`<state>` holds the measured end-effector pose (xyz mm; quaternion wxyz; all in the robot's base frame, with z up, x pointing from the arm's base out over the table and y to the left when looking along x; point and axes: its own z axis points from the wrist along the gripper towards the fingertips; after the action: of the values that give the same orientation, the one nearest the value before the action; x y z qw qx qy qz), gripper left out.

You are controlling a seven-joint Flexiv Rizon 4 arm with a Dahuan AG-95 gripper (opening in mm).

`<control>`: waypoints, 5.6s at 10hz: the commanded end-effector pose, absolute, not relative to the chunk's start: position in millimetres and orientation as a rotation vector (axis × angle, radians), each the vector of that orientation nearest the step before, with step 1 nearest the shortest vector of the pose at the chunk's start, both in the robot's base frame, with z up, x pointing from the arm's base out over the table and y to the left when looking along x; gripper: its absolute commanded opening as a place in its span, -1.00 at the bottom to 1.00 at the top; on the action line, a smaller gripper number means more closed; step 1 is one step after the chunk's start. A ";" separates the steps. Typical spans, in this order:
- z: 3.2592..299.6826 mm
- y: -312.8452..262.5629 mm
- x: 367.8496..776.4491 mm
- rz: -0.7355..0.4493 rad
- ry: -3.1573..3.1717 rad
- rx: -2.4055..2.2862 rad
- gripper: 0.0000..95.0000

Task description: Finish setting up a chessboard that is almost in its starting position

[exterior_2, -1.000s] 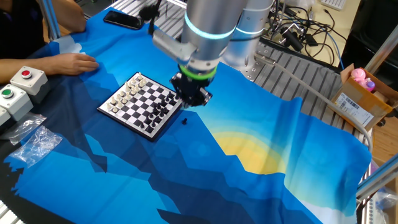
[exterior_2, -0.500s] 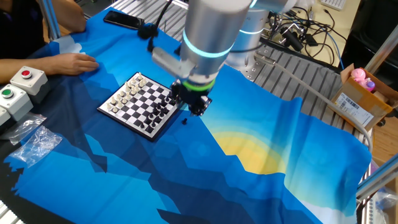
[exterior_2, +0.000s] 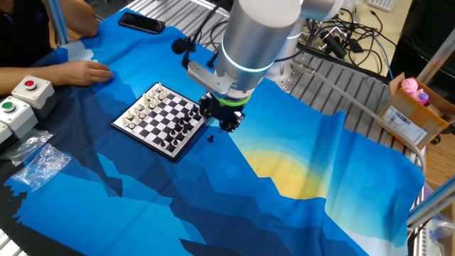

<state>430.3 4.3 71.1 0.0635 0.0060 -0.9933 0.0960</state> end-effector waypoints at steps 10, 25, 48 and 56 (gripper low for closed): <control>25.0 -2.9 426.3 0.288 -3.011 0.044 -0.60; 16.5 -1.4 419.3 0.284 -3.023 0.113 -1.00; 61.4 -38.7 431.5 0.110 -2.913 0.138 -1.00; 39.2 -79.1 400.2 0.067 -2.946 0.244 -1.00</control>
<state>398.5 -80.8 39.5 0.0915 0.0812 -0.9923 0.0201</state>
